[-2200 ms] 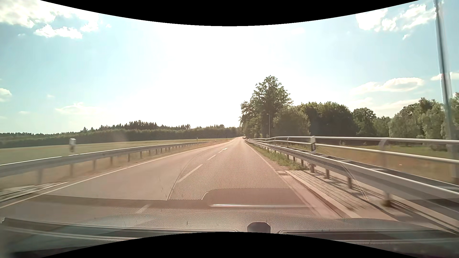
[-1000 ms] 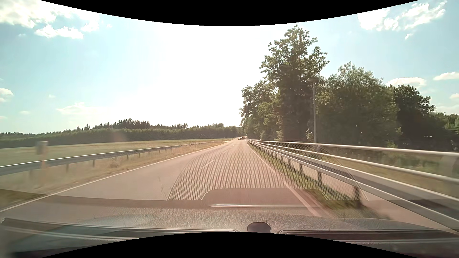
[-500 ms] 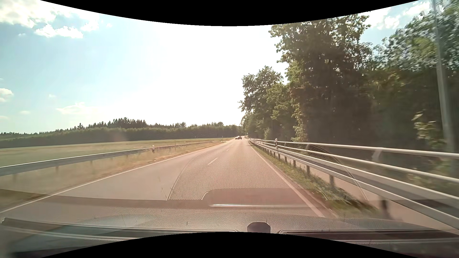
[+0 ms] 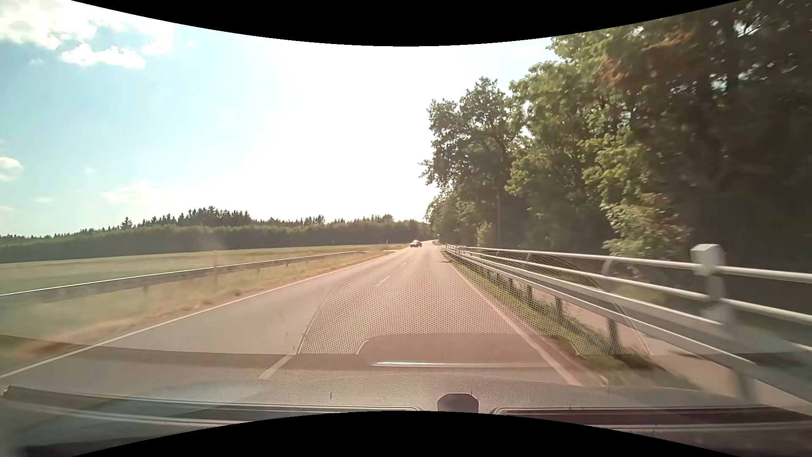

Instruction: Follow the waypoints while adhering to traffic rules and regulations

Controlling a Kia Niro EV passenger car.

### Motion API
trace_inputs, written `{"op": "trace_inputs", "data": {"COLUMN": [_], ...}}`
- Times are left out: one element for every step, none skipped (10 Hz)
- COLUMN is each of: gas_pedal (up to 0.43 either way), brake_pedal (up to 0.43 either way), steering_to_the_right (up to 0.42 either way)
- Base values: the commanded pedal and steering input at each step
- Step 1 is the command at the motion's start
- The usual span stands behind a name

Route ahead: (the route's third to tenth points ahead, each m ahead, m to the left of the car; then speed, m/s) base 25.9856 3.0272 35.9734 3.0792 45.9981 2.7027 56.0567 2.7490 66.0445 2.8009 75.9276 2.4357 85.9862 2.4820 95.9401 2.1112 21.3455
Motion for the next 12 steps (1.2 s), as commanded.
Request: {"op": "trace_inputs", "data": {"gas_pedal": [0.067,0.067,0.067,0.067,0.067,0.067,0.067,0.067,0.067,0.067,0.067,0.067], "brake_pedal": [0.006,0.006,0.006,0.006,0.006,0.006,0.006,0.006,0.006,0.006,0.006,0.006], "steering_to_the_right": [0.0,0.001,0.001,0.001,0.001,0.001,0.001,0.001,0.001,0.001,0.001,0.001]}}
